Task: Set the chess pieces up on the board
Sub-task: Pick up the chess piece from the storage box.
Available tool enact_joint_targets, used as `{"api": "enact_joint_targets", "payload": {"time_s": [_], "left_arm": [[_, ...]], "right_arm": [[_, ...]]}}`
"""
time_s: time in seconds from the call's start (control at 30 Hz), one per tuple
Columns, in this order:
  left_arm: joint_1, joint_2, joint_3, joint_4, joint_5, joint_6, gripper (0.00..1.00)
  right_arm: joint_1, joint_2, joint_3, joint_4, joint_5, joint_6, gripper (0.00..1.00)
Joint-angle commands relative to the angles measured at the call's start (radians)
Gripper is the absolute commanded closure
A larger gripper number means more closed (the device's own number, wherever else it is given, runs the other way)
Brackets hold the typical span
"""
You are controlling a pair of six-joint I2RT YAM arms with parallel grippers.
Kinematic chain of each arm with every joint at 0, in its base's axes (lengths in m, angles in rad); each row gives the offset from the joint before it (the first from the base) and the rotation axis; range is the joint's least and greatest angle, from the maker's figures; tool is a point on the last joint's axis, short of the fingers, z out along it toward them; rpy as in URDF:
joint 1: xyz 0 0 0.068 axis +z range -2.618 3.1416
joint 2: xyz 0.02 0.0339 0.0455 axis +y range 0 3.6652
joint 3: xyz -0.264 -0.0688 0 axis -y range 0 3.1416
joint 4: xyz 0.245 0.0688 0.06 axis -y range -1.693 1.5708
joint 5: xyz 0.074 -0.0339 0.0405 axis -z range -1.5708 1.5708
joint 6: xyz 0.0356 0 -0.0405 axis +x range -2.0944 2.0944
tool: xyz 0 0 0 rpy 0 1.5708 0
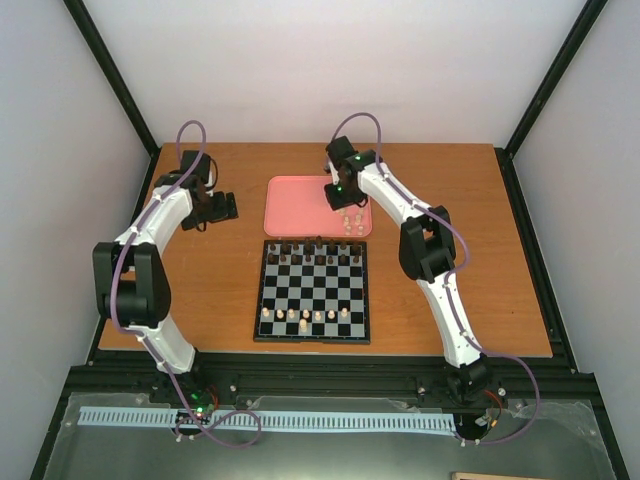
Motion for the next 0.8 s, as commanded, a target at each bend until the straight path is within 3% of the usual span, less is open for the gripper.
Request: {"api": "enact_joint_targets", "payload": {"time_s": [0.0, 0.77], "left_arm": [[-0.004, 0.018, 0.009, 0.013, 0.014, 0.0, 0.0], [-0.005, 0.036, 0.015, 0.012, 0.02, -0.002, 0.0]], "right_arm": [[-0.005, -0.049, -0.036, -0.017, 0.034, 0.012, 0.58], [-0.025, 0.006, -0.001, -0.027, -0.012, 0.019, 0.67]]}}
